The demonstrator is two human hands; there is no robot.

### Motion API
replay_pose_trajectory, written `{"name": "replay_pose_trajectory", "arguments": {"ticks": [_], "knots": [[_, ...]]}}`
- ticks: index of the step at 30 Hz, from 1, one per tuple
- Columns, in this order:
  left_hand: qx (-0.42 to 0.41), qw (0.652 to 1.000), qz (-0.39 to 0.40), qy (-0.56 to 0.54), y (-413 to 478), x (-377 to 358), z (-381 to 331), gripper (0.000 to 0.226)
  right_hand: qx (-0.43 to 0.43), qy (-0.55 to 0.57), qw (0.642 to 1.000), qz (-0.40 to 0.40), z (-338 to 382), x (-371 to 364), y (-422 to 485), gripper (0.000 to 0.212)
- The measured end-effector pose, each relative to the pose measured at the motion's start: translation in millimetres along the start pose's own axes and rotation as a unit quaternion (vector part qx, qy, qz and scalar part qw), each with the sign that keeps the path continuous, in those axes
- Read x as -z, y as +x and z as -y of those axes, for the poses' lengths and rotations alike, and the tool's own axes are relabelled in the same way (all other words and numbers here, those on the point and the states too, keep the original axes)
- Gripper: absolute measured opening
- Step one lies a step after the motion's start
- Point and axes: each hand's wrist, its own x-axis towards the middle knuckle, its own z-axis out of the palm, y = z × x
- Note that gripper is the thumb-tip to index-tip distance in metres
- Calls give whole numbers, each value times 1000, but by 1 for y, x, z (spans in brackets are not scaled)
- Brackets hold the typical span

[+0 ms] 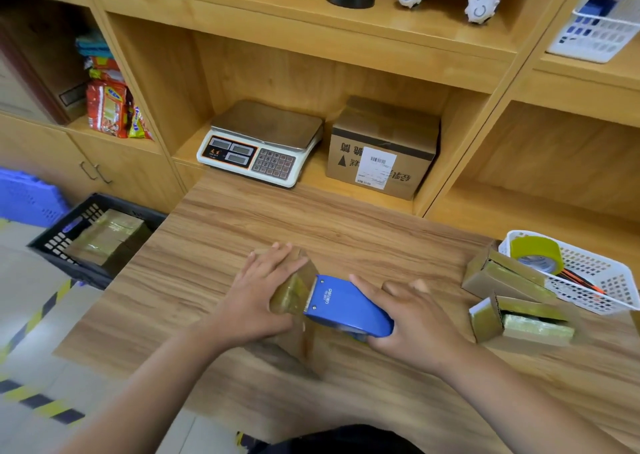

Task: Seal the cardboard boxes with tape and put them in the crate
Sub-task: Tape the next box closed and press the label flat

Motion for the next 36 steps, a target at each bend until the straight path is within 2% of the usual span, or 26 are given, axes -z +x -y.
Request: {"name": "replay_pose_trajectory", "arguments": {"ticks": [4,8,13,19,25,32,36], "knots": [[30,993,-20,-110,-14,14,23,90,30,19,999,4,22,-10,24,80],[61,977,15,-201,-29,-1,45,91,39,-13,999,26,35,-16,39,78],[71,980,60,-177,-37,-56,63,98,51,-57,994,75,27,-30,33,75],[35,990,73,-115,-17,-85,66,112,15,-43,996,77,16,-32,29,75],[7,996,63,-62,-6,-93,67,107,28,-48,996,73,15,-34,35,75],[137,974,50,-176,-16,-97,66,132,29,-20,997,62,6,-38,30,76],[135,975,56,-169,-19,-91,58,132,13,3,999,32,-7,-39,18,78]]}}
